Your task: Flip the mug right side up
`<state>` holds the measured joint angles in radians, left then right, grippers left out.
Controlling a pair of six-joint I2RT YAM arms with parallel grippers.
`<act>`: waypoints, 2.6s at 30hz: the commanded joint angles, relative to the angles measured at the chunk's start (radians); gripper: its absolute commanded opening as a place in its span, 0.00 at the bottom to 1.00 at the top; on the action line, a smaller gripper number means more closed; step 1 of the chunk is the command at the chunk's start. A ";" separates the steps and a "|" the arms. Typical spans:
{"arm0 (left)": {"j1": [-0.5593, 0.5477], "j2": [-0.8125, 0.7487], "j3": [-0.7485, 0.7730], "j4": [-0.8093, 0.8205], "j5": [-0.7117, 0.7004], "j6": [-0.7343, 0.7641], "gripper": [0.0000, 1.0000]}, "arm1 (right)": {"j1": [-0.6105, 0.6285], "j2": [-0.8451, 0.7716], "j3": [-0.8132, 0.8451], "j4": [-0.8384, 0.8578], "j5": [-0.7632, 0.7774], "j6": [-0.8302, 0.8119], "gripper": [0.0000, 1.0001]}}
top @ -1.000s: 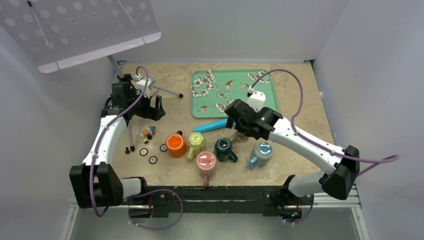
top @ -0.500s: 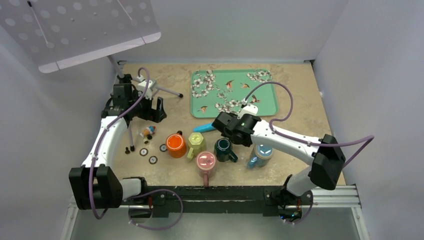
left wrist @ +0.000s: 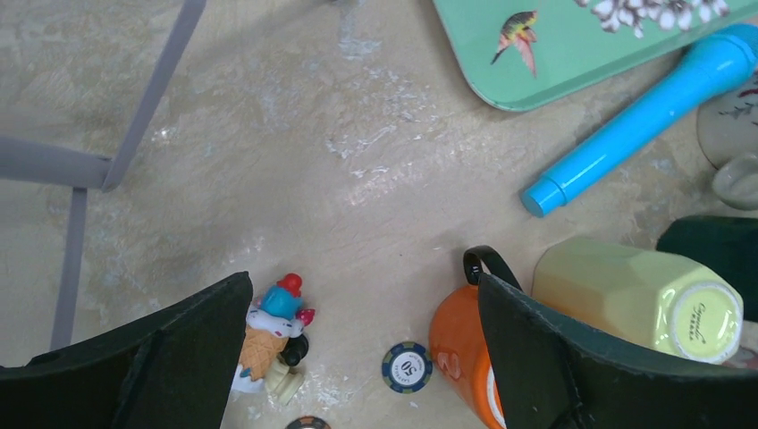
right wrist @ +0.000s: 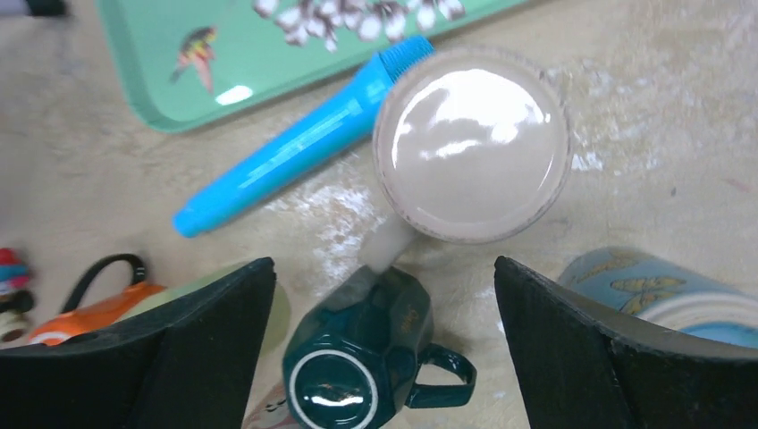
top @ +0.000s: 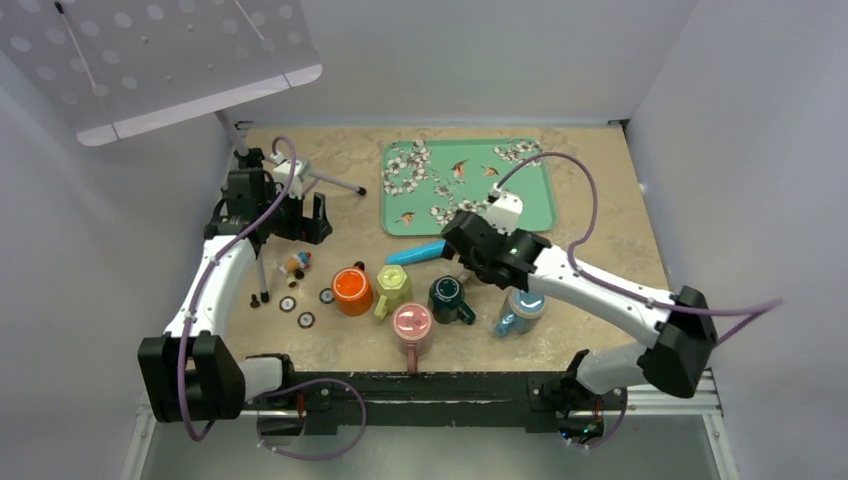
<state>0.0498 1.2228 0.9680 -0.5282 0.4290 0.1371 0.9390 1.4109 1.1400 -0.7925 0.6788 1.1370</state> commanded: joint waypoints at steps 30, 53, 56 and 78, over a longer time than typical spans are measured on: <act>-0.003 -0.051 -0.111 0.165 -0.227 -0.213 1.00 | -0.867 -0.445 -0.310 0.470 -0.458 -0.654 0.99; -0.002 -0.064 -0.094 0.138 -0.226 -0.194 1.00 | -0.109 -0.204 -0.088 0.068 -0.121 0.022 0.78; -0.002 -0.069 -0.100 0.144 -0.207 -0.199 1.00 | -0.108 -0.138 -0.103 0.169 -0.171 0.013 0.73; -0.002 -0.064 -0.098 0.155 -0.171 -0.222 1.00 | -0.196 0.060 -0.214 0.257 -0.029 -0.034 0.39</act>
<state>0.0498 1.1702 0.8551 -0.4053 0.2379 -0.0689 0.7746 1.5017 0.9535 -0.6117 0.5907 1.1454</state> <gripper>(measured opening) 0.997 0.458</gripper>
